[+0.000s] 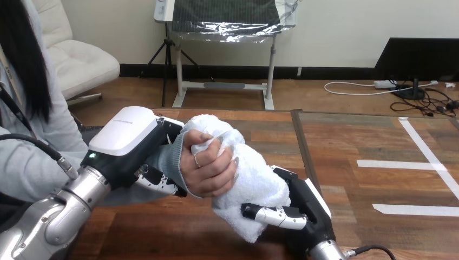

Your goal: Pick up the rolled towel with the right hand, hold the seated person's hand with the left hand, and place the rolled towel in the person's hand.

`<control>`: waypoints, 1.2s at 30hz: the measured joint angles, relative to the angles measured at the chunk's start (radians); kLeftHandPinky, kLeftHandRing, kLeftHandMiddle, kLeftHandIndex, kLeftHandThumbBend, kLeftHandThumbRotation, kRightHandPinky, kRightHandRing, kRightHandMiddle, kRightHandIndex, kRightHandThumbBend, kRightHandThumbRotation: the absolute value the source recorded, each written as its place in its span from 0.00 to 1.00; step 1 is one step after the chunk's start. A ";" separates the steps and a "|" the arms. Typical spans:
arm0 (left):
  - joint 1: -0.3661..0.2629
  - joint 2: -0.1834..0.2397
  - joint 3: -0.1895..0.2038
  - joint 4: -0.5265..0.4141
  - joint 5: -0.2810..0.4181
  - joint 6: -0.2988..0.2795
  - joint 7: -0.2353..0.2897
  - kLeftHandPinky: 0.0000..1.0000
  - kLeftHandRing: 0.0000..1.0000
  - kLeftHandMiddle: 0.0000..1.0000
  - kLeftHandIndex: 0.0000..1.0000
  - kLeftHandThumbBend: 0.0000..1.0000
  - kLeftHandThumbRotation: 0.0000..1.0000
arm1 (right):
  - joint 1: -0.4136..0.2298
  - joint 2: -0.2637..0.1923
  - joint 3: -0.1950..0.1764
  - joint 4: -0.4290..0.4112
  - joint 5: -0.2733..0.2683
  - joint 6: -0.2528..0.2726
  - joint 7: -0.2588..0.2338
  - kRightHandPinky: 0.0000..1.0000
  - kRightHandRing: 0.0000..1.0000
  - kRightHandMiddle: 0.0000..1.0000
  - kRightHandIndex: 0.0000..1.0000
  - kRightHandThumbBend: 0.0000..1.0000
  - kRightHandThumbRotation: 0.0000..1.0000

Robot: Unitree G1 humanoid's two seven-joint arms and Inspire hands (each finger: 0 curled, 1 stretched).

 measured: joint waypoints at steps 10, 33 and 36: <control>0.003 -0.002 0.000 0.000 0.000 0.004 0.002 0.49 0.51 0.54 0.57 0.96 0.05 | 0.000 -0.001 0.000 0.000 -0.014 0.004 -0.024 0.27 0.32 0.42 0.47 0.80 0.00; 0.025 -0.003 0.002 -0.021 -0.003 0.046 0.000 0.58 0.61 0.67 0.73 1.00 0.19 | -0.001 -0.039 0.049 0.000 -0.132 0.004 -0.167 0.44 0.50 0.58 0.63 0.89 0.24; 0.025 -0.003 0.002 -0.022 -0.005 0.046 0.000 0.59 0.63 0.68 0.75 1.00 0.21 | -0.001 -0.046 0.061 0.000 -0.144 0.011 -0.178 0.44 0.51 0.60 0.65 0.90 0.30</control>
